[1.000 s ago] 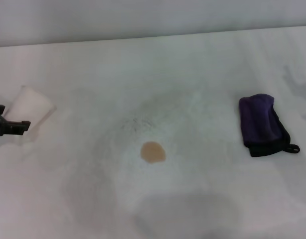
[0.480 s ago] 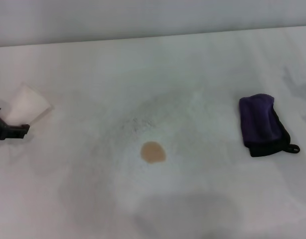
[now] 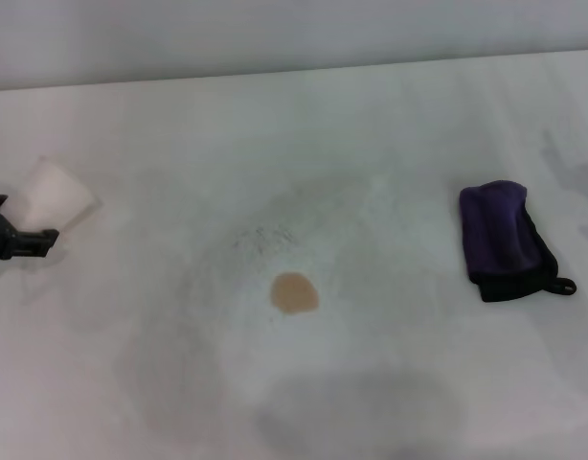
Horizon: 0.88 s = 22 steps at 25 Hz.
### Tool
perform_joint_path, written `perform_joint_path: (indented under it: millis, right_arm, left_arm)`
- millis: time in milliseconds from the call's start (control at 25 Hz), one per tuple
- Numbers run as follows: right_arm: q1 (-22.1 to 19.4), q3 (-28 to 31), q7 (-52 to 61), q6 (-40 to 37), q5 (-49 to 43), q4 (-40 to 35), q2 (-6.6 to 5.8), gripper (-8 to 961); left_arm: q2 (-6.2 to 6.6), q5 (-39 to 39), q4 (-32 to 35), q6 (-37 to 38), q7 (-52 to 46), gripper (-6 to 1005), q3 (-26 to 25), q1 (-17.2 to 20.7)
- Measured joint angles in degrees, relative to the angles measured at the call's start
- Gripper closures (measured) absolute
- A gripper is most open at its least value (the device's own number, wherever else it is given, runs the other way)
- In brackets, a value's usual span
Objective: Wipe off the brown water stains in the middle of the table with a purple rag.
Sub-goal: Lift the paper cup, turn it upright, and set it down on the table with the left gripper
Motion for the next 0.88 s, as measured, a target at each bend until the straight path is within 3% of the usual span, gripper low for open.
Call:
perform_joint_path:
  millis: [360,520,680,880]
  right_arm:
    - [0.4,0.0,0.0,-0.6,0.0,0.0,0.16,95]
    - [0.4,0.0,0.0,-0.6,0.0,0.0,0.17,95]
    - [0.4,0.0,0.0,-0.6,0.0,-0.2,0.14,95]
    - [0.7,0.0,0.0,-1.1,0.0,-0.6,0.02,95]
  left_arm:
    - [-0.08,0.0,-0.5,-1.0,0.9,178,0.1,-1.1]
    - [-0.2,-1.3,-0.5,-1.4,1.0,249,0.1,-1.2]
    - [-0.22,-8.2,0.3,-0.9,2.1,292,1.3,-0.9]
    - [-0.45,-17.0,0.9,-0.8,2.7,313,6.4,-0.5]
